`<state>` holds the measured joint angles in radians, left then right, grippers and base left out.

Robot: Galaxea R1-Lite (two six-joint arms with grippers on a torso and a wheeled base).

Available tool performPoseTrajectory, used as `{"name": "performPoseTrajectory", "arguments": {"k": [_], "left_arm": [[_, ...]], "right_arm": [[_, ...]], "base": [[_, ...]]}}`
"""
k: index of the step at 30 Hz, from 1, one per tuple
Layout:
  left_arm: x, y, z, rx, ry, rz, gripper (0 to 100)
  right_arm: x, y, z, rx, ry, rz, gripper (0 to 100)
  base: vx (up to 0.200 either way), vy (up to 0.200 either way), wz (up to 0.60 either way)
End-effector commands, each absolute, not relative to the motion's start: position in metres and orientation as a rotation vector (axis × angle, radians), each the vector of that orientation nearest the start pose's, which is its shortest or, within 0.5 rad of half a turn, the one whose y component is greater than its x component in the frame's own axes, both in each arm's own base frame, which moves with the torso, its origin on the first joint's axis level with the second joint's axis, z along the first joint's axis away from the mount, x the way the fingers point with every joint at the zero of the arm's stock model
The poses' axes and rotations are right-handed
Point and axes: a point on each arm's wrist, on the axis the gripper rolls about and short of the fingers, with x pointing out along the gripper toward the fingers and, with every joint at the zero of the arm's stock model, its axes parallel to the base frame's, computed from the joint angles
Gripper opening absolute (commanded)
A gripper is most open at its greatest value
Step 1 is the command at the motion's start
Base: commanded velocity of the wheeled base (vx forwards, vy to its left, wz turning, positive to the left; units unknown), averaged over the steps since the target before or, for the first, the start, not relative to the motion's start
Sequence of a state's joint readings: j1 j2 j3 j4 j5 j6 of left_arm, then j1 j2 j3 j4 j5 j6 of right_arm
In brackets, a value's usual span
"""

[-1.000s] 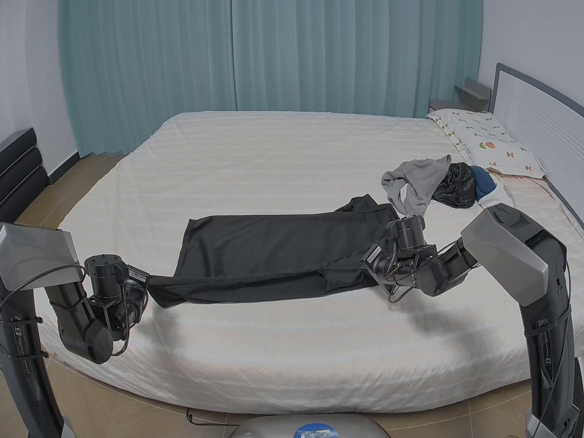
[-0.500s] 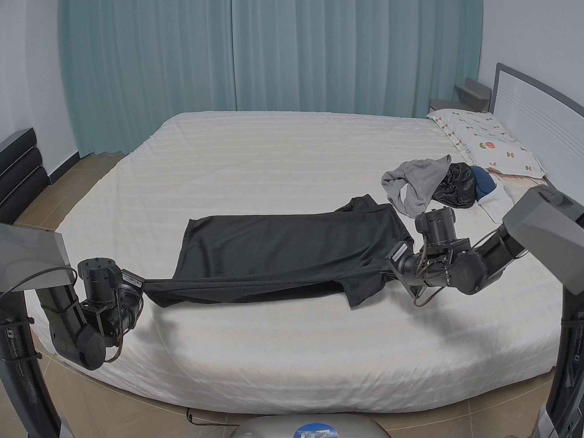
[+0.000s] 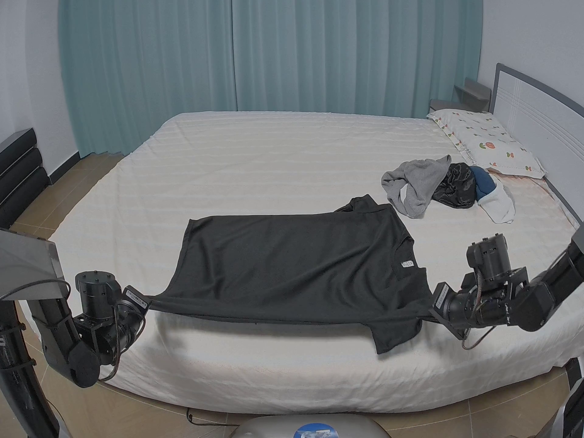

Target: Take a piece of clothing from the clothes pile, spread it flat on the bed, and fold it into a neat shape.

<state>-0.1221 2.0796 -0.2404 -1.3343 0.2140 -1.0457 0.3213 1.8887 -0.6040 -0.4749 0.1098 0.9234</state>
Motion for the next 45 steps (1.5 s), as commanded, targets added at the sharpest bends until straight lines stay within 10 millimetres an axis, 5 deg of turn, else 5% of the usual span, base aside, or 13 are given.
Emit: {"name": "performPoseTrajectory", "arguments": {"k": [1, 4, 5, 16, 28, 34, 35, 45], "left_arm": [[0.24, -0.039, 0.019, -0.866, 0.488, 0.314, 0], [0.236, -0.038, 0.017, -0.852, 0.506, 0.322, 0], [0.234, -0.038, 0.016, -0.85, 0.511, 0.323, 0], [0.231, -0.041, 0.012, -0.838, 0.538, 0.321, 0], [0.232, -0.041, 0.013, -0.841, 0.53, 0.317, 0], [0.233, -0.041, 0.013, -0.842, 0.526, 0.316, 0], [0.233, -0.041, 0.013, -0.842, 0.526, 0.316, 0], [0.234, -0.04, 0.014, -0.843, 0.52, 0.314, 0]], "right_arm": [[0.237, 0.082, 0.067, 0.721, 0.955, 0.016, 0], [0.233, 0.082, 0.058, 0.703, 0.991, 0.005, 0], [0.233, 0.082, 0.056, 0.692, 1.002, 0.004, 100], [0.244, 0.068, 0.054, 0.671, 0.985, 0.0, 100], [0.292, 0.058, 0.002, 0.672, 1.03, 0.032, 100], [0.305, 0.056, -0.006, 0.687, 1.038, 0.034, 100], [0.307, 0.055, -0.007, 0.689, 1.037, 0.031, 0], [0.327, 0.049, -0.006, 0.713, 0.986, 0.02, 0]], "base": [[0.0, 0.0, 0.0], [0.0, 0.0, 0.0], [0.0, 0.0, 0.0], [0.0, 0.0, 0.0], [0.0, 0.0, 0.0], [0.0, 0.0, 0.0], [0.0, 0.0, 0.0], [0.0, 0.0, 0.0]]}}
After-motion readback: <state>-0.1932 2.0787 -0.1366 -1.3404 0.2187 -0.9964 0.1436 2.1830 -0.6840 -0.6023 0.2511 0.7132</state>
